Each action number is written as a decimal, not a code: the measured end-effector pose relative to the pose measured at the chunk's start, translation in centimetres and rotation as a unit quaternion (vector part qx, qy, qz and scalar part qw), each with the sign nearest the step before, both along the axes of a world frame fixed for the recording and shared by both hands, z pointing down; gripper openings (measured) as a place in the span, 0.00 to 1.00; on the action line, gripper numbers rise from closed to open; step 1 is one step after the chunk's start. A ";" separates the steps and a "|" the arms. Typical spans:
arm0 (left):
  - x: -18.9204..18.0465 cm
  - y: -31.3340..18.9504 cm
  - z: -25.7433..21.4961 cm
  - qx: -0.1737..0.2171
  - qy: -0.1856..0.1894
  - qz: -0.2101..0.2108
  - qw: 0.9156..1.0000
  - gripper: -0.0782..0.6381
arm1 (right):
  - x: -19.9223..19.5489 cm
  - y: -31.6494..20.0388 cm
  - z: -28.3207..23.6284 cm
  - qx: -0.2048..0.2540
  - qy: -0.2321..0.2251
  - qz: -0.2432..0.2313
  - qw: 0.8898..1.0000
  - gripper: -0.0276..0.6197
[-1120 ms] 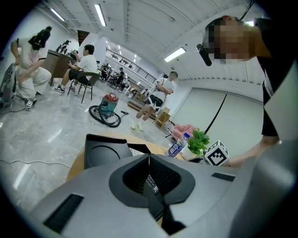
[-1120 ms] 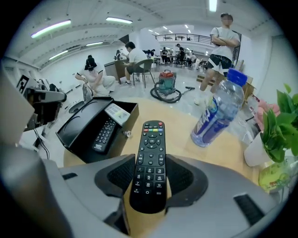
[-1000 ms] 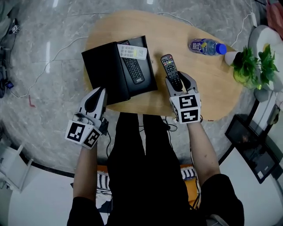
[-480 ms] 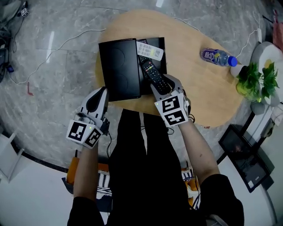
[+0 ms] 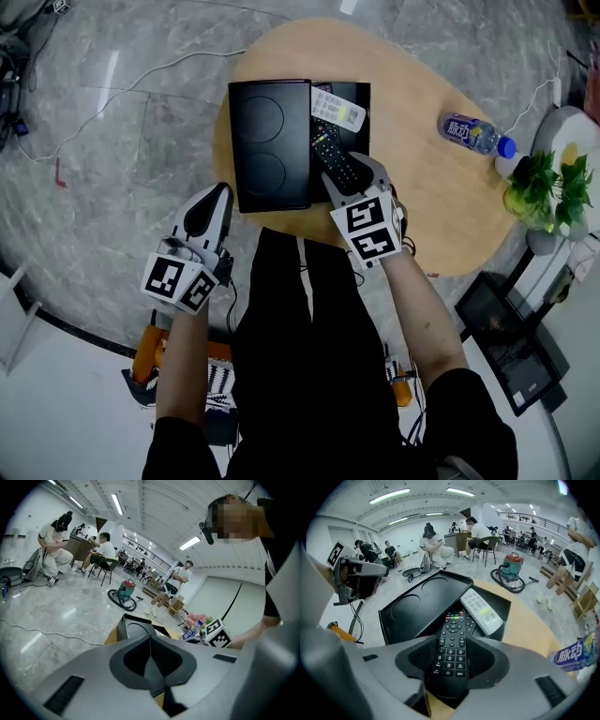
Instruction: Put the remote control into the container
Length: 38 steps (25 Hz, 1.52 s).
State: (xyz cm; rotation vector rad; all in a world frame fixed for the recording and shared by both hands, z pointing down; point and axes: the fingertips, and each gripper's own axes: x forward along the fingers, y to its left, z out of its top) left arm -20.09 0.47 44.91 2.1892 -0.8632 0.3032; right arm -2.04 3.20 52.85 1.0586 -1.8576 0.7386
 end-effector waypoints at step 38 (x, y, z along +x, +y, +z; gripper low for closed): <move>0.8 0.3 -6.4 0.071 -0.040 -0.011 0.997 0.12 | 4.8 -0.5 -6.9 0.098 0.004 0.007 0.995 0.37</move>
